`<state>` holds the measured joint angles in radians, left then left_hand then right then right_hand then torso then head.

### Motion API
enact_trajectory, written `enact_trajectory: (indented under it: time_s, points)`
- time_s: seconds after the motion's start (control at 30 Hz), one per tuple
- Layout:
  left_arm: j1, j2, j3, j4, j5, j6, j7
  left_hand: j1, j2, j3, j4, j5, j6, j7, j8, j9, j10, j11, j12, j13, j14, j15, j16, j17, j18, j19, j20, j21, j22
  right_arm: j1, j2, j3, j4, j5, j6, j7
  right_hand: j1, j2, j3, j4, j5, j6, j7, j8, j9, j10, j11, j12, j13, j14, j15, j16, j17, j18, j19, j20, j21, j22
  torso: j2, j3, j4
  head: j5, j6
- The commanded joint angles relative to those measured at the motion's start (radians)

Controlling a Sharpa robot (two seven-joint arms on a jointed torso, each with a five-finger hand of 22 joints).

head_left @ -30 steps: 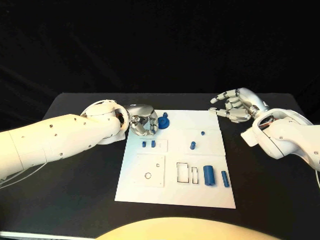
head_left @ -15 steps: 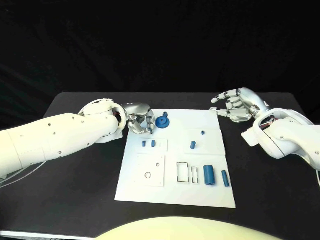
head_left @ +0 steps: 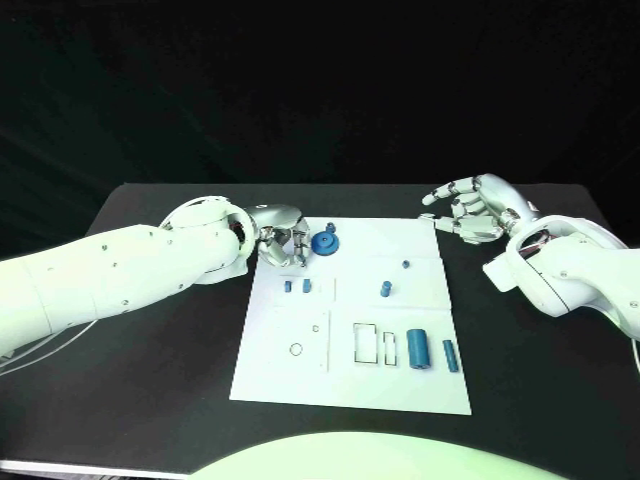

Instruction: Assemble the parts on the task board

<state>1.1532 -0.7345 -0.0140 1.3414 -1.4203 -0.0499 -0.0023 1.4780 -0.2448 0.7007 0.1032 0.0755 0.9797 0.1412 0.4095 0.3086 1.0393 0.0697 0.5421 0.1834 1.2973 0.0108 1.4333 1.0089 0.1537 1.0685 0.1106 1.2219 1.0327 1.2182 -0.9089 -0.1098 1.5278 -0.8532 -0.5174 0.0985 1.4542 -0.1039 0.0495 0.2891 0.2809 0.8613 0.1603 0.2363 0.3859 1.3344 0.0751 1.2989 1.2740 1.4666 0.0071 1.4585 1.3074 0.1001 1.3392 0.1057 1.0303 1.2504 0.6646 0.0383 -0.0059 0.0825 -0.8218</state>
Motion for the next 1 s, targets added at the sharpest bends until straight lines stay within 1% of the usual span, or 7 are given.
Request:
enact_trajectory:
  time_s: [0.03,0.23,0.33,0.67,1.0]
  points:
    - [-0.002,0.005,0.0,-0.002,0.0,0.017,0.0,-0.001,0.008,0.001,-0.008,0.001,0.007,-0.002,-0.006,0.001,0.006,0.002,-0.002,0.002,0.009,-0.001,0.003,0.001,-0.013,0.004,0.002,0.005,0.001,-0.001,0.0,0.0,0.002,-0.008,0.007,0.012,0.003,0.001,0.007,0.0,0.004,-0.005,-0.002,0.005,-0.002,0.001,-0.003,-0.002,-0.002,0.047,-0.01,-0.004,0.049,0.009,0.001,-0.004,-0.005,-0.001,0.0,-0.0004,-0.0006,0.0,-0.001]
    - [-0.006,0.011,-0.001,-0.006,0.0,0.026,0.002,-0.001,0.007,0.001,-0.008,0.0,0.007,-0.003,-0.007,0.001,0.007,0.002,-0.003,0.002,0.01,-0.001,0.004,0.003,-0.013,0.004,0.002,0.005,0.001,-0.001,0.0,0.0,0.002,-0.008,0.007,0.012,0.003,0.001,0.007,0.0,0.004,-0.005,-0.002,0.005,-0.002,0.001,-0.003,-0.002,-0.002,0.047,-0.01,-0.004,0.049,0.009,0.001,-0.004,-0.005,-0.001,0.001,-0.0002,-0.0007,-0.001,-0.003]
    - [-0.007,0.012,-0.002,-0.007,-0.005,0.033,0.0,-0.002,0.007,0.001,-0.009,0.0,0.007,-0.003,-0.007,0.001,0.008,0.002,-0.004,0.002,0.009,-0.001,0.003,0.002,-0.013,0.004,0.003,0.005,0.001,-0.001,0.0,0.0,0.002,-0.008,0.007,0.012,0.003,0.001,0.007,0.0,0.004,-0.005,-0.002,0.005,-0.002,0.001,-0.003,-0.002,-0.002,0.047,-0.01,-0.004,0.049,0.009,0.001,-0.004,-0.005,-0.001,0.0,0.0001,-0.0005,-0.001,-0.006]
    - [-0.008,0.012,-0.004,-0.009,-0.016,0.054,-0.006,-0.001,0.007,0.001,-0.01,-0.001,0.008,-0.003,-0.008,0.001,0.008,0.002,-0.005,0.002,0.008,-0.001,0.003,0.0,-0.013,0.003,0.002,0.004,-0.001,-0.001,-0.001,0.0,0.003,-0.009,0.006,0.012,0.003,0.001,0.007,0.0,0.004,-0.005,-0.002,0.005,-0.002,0.001,-0.003,-0.002,-0.002,0.047,-0.01,-0.004,0.049,0.009,0.001,-0.004,-0.005,-0.001,0.0,-0.0005,-0.0001,-0.001,-0.007]
    - [-0.008,0.012,-0.005,-0.01,-0.02,0.065,-0.011,-0.001,0.007,0.001,-0.012,-0.001,0.008,-0.003,-0.009,0.002,0.009,0.001,-0.005,0.002,0.009,-0.001,0.003,0.001,-0.013,0.003,0.002,0.004,0.0,-0.001,-0.001,0.0,0.003,-0.009,0.006,0.012,0.003,0.001,0.007,0.0,0.004,-0.005,-0.002,0.005,-0.002,0.001,-0.003,-0.002,-0.002,0.047,-0.01,-0.004,0.049,0.009,0.001,-0.004,-0.005,-0.001,0.0,-0.0002,-0.0002,-0.001,-0.007]
